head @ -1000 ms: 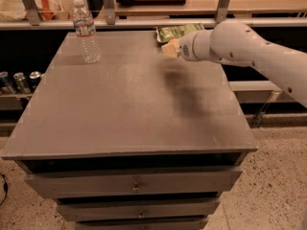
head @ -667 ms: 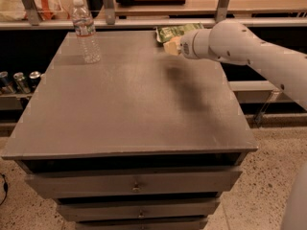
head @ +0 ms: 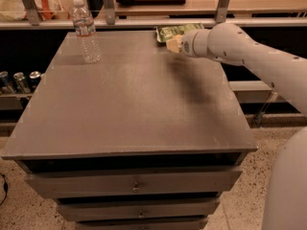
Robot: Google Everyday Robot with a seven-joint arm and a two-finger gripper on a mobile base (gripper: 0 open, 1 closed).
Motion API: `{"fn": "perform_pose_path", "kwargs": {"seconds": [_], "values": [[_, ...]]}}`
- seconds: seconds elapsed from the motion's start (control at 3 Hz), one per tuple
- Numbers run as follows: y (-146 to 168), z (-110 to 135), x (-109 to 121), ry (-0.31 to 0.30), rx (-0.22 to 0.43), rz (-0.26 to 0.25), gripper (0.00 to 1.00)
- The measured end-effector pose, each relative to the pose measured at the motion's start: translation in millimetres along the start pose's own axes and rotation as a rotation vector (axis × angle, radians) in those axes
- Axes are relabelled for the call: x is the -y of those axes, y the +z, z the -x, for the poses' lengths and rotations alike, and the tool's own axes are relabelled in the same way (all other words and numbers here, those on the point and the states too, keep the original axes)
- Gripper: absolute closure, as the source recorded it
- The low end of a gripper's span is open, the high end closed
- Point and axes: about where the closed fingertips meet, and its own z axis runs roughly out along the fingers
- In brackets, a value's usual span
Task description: Move orange near green jalapeno chip bag
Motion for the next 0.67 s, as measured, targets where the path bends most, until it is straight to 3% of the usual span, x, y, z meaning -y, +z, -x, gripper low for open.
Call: {"fn": "perform_pose_path", "kwargs": {"seconds": [0.67], "values": [[7.2, -1.0, 12.9, 0.04, 0.025, -0.013, 0.59]]}}
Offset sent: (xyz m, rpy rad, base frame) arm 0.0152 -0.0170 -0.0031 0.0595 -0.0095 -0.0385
